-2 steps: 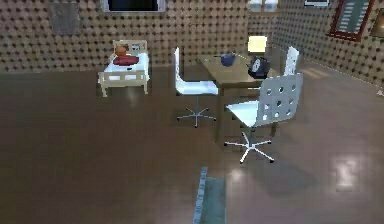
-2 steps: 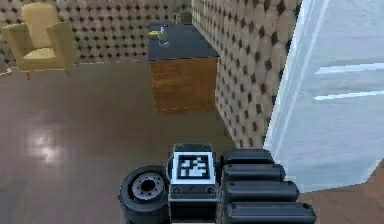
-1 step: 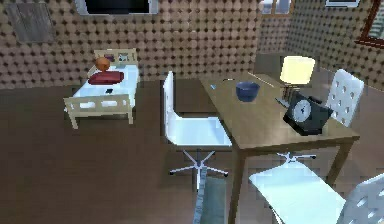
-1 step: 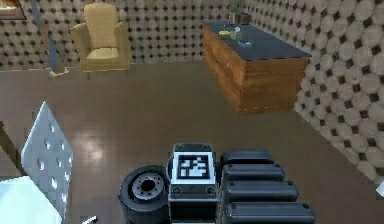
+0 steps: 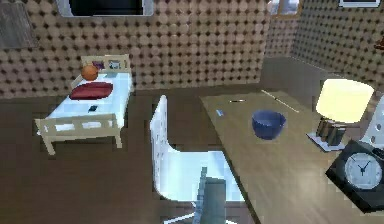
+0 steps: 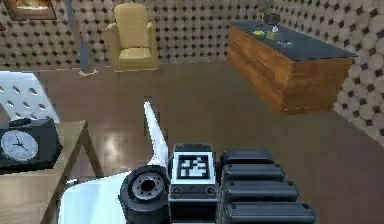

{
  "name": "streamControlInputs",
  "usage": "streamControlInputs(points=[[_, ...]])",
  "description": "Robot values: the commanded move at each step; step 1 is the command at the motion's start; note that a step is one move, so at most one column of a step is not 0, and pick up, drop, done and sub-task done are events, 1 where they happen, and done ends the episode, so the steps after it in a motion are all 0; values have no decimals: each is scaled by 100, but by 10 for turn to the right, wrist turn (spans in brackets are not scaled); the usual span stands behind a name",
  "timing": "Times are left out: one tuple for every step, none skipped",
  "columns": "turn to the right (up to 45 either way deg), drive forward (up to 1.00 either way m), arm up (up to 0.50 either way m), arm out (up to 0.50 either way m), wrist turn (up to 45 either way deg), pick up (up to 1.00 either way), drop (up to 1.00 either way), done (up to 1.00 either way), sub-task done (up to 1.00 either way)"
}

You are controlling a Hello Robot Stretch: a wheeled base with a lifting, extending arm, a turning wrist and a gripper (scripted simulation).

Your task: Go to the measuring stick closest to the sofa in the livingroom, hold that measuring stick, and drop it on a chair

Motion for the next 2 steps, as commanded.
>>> streamControlInputs(points=[[450,0,0,0,0,0,0,0,0],[450,0,0,0,0,0,0,0,0]])
